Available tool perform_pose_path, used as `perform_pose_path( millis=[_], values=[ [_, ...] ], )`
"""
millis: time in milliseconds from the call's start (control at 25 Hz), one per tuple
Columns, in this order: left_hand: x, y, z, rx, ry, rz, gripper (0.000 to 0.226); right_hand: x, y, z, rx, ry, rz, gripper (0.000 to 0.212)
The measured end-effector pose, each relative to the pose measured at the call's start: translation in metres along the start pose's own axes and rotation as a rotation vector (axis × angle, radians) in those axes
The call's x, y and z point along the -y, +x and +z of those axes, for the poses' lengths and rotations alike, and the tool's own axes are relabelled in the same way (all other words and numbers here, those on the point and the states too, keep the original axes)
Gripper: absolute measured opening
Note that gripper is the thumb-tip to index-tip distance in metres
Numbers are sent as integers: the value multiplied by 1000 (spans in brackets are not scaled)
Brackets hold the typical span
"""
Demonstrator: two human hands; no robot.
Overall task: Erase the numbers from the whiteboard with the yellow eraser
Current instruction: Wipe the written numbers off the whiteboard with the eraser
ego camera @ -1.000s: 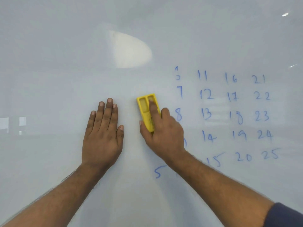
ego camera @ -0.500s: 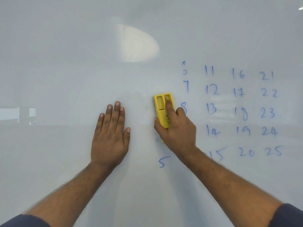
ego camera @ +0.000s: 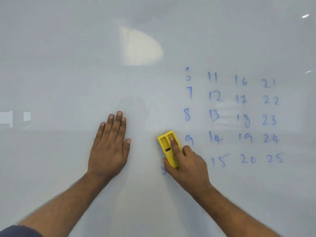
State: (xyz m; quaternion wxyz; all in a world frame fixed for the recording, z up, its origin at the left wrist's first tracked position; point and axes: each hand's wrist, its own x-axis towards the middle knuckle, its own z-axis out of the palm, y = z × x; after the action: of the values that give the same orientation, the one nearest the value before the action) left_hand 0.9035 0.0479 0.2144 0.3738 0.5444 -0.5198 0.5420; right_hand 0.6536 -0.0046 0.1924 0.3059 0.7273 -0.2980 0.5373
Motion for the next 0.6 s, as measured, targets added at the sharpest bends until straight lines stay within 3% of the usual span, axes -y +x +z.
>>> perform_pose_path(
  millis=[240,600],
  values=[
    [-3,-2,-2,3,10,-25,62,16,36,-1,-84,109,244,66],
    [-1,-5,1,11,7,-25,62,26,-22,18,-1,8,-38,59]
  ],
)
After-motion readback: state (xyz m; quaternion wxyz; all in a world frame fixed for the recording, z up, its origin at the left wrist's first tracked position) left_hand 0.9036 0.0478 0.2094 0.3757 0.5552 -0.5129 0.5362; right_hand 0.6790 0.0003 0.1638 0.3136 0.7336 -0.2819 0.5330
